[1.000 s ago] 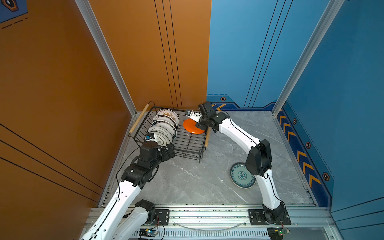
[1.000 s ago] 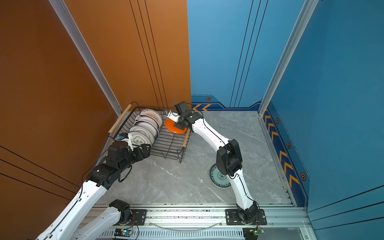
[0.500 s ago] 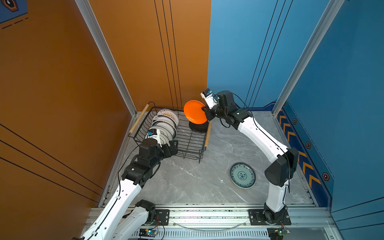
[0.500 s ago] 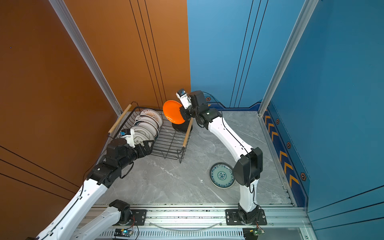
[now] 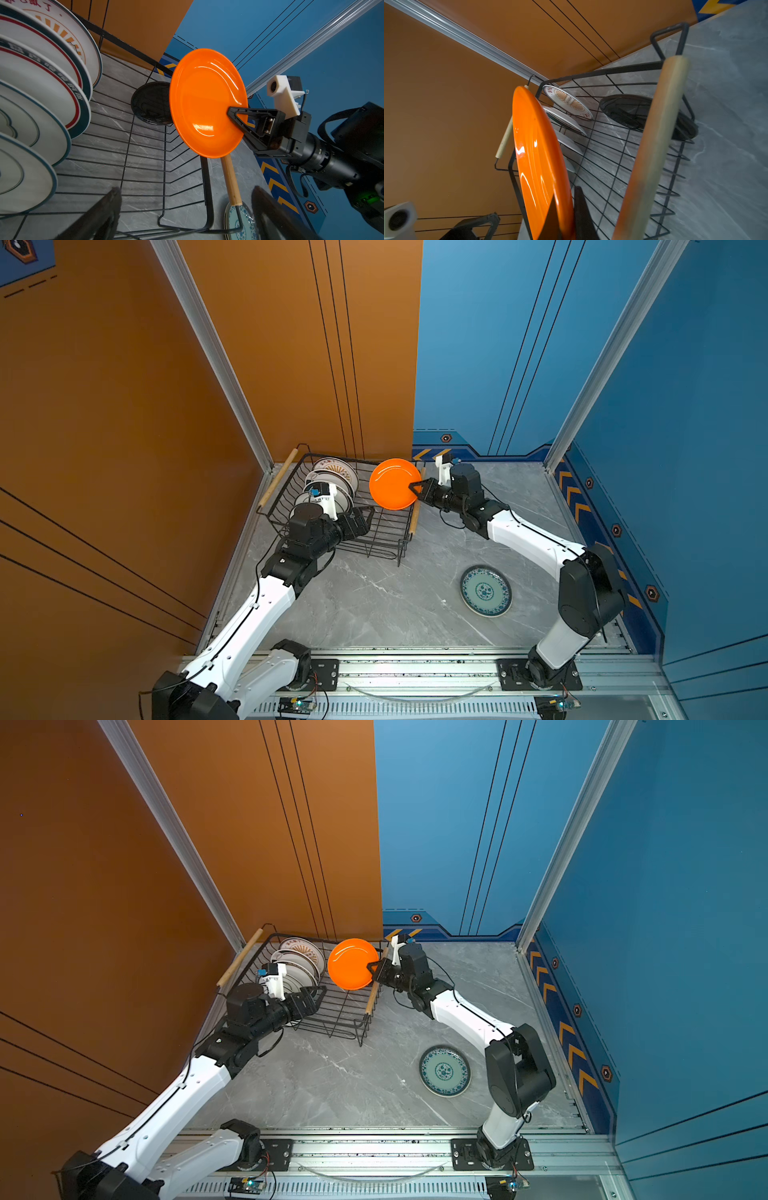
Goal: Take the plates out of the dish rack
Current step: 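Lift the orange plate up out of the rack with the right gripper, then move the left gripper to the orange plate rim and grasp it while right holds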
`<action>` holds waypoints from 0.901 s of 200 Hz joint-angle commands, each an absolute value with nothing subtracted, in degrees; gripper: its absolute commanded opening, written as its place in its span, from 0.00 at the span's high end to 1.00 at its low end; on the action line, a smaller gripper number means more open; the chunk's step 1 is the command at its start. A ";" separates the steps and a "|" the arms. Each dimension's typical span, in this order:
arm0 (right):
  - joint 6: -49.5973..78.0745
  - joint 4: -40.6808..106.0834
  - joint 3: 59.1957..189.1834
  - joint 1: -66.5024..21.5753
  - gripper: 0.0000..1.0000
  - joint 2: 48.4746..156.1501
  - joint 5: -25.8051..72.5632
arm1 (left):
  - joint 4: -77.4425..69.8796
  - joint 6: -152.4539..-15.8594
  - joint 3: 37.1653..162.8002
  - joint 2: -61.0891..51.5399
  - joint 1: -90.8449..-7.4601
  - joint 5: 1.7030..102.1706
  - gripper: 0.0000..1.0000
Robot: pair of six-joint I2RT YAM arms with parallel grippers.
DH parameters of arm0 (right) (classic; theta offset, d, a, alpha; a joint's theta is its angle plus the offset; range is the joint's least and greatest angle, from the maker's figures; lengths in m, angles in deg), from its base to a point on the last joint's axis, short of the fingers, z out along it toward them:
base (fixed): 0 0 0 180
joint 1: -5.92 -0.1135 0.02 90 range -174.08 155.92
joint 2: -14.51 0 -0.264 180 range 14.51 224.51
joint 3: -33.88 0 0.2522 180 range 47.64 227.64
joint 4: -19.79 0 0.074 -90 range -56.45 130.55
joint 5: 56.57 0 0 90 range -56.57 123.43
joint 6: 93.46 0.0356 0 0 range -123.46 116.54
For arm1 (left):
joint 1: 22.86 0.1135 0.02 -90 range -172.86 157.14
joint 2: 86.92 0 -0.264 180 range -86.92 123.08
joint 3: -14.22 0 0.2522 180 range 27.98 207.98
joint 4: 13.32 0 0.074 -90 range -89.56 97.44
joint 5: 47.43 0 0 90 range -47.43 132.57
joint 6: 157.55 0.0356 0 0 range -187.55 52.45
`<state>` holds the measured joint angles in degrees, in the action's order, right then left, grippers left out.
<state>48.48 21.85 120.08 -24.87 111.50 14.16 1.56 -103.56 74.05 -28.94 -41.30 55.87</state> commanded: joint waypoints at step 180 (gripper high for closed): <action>61.64 1.94 111.08 -27.65 1.00 109.26 6.81 | -15.29 -115.36 78.08 -16.76 -38.56 70.36 0.68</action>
